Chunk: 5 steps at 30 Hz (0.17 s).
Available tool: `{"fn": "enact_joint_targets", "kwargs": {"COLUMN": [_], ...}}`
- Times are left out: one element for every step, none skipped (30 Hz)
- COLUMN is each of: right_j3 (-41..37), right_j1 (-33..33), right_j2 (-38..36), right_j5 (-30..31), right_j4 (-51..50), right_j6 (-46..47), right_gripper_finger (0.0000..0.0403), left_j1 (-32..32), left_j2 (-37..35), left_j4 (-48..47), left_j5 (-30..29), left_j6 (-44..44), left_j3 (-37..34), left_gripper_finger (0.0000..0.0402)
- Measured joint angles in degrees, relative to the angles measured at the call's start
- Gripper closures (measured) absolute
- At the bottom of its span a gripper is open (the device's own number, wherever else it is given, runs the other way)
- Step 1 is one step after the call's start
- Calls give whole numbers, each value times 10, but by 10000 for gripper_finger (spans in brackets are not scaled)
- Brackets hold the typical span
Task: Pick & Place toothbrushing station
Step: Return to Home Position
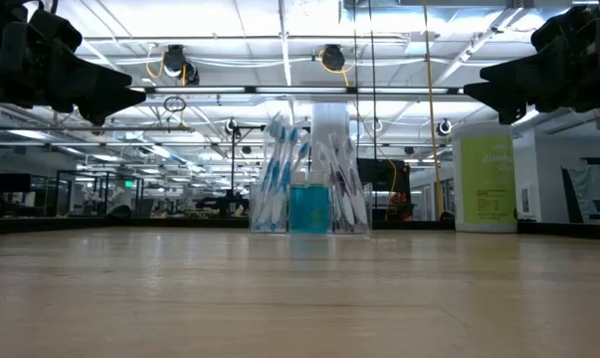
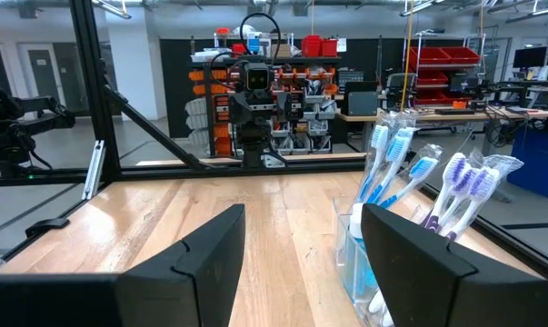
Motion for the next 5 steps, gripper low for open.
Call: {"fn": "enact_joint_targets", "kwargs": {"right_j3": [0,0,0,0,0], "right_j1": [0,0,0,0,0], "right_j2": [0,0,0,0,0], "right_j5": [0,0,0,0,0], "right_j4": [0,0,0,0,0], "right_j6": [0,0,0,0,0], "right_gripper_finger": [190,190,190,190,190], "left_j1": [0,0,0,0,0], "left_j2": [0,0,0,0,0], "left_j4": [0,0,0,0,0], "left_j5": [0,0,0,0,0], "left_j6": [0,0,0,0,0], "left_j3": [0,0,0,0,0], "left_gripper_finger": [135,135,135,135,135]}}
